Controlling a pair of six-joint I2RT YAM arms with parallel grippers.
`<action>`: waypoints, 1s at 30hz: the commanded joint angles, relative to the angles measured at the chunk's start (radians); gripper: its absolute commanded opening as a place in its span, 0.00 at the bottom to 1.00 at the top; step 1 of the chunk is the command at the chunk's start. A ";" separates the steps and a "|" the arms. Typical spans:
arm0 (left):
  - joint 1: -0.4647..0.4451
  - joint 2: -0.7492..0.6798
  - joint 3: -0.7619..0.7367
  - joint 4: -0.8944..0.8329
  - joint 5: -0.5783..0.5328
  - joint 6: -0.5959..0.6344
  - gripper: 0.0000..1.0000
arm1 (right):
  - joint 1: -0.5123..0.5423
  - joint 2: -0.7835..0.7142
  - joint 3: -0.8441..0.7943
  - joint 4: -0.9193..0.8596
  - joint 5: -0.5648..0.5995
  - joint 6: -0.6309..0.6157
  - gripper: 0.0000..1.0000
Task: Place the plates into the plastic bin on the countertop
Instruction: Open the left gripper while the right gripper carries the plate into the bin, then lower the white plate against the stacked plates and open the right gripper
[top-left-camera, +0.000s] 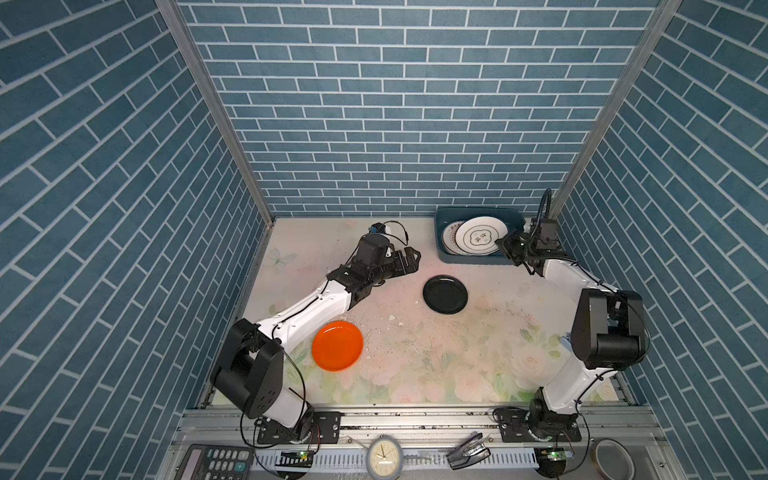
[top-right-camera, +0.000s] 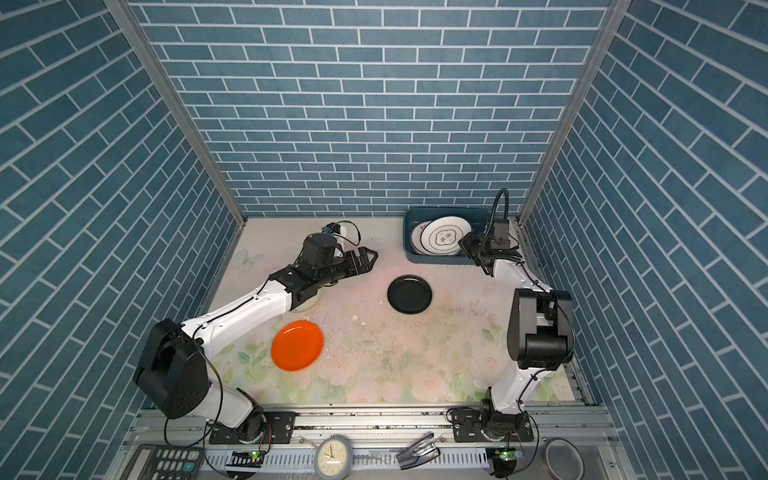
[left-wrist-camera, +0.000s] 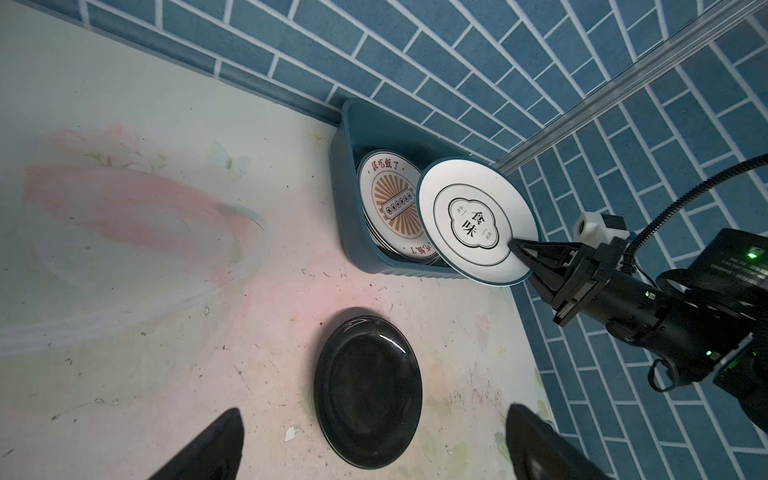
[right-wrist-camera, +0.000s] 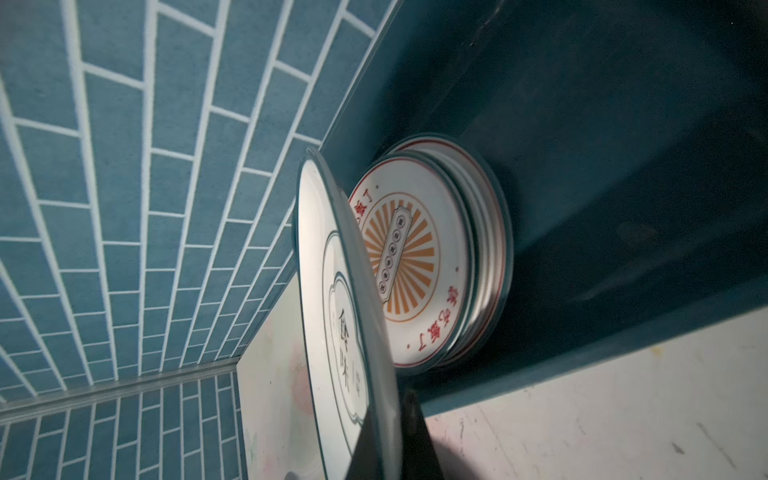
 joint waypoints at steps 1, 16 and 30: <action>0.005 -0.029 -0.018 -0.036 -0.036 0.030 1.00 | -0.001 0.044 0.089 -0.015 0.011 -0.043 0.00; 0.005 -0.092 -0.074 -0.050 -0.093 0.044 0.99 | -0.002 0.239 0.281 -0.090 -0.031 -0.053 0.00; 0.007 -0.071 -0.073 -0.046 -0.086 0.050 0.99 | 0.045 0.300 0.345 -0.125 -0.101 -0.047 0.16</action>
